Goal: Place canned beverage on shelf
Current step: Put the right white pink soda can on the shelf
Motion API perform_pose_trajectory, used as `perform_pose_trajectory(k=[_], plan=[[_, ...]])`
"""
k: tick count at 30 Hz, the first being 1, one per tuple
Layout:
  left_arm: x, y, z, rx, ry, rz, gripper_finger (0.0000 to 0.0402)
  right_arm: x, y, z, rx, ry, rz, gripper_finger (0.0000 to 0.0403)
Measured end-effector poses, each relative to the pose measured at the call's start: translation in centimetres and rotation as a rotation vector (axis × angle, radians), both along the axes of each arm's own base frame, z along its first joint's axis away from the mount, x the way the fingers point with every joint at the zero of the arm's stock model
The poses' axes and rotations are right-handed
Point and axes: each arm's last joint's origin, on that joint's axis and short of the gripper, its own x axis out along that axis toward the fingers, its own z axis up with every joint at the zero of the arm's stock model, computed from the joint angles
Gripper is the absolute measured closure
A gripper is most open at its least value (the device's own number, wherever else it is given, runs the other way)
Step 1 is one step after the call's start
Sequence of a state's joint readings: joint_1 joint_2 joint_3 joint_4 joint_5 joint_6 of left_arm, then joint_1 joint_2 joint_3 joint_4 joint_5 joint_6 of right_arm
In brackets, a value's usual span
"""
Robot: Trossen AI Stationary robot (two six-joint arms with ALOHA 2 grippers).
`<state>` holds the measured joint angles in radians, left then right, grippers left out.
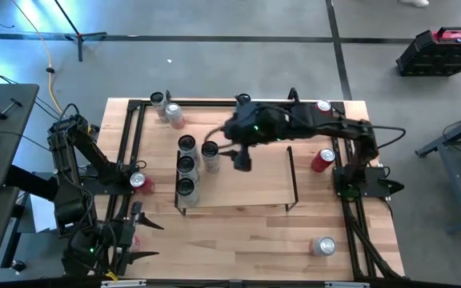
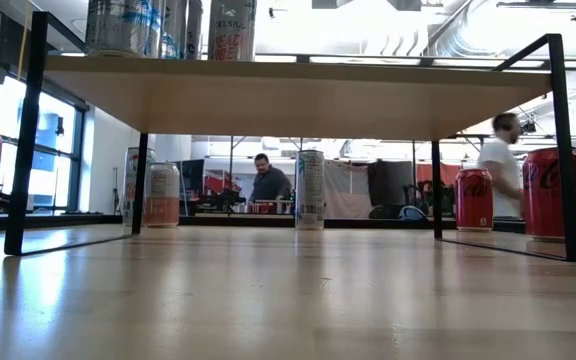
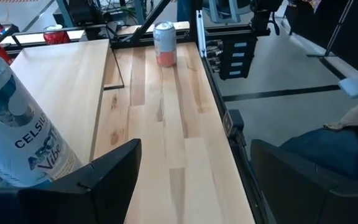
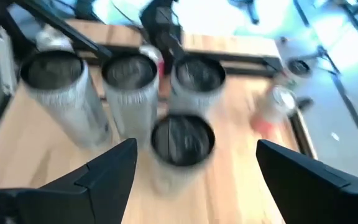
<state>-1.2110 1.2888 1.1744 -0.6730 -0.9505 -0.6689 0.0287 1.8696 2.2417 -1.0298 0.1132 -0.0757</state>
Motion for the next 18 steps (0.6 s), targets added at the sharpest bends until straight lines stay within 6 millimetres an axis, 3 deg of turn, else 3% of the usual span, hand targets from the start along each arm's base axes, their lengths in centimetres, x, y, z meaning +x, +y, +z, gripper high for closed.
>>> perform_pose_trajectory(k=[5, 12, 18], plan=[[0.2, 0.3, -0.3, 0.017, 0.045, -0.016, 0.0111, -0.4, 1.6, -1.5, -0.002, 0.085, -0.025, 0.0088], [1.1, 0.7, -0.3, -0.002, 0.067, 0.001, 0.0111, 1.1, 1.8, -8.9, 0.015, 0.247, -0.207, 0.0088], [1.3, 0.8, -0.3, -0.005, 0.071, 0.009, 0.0111, 2.4, 2.9, -11.9, 0.071, 0.161, -0.237, 0.0089]])
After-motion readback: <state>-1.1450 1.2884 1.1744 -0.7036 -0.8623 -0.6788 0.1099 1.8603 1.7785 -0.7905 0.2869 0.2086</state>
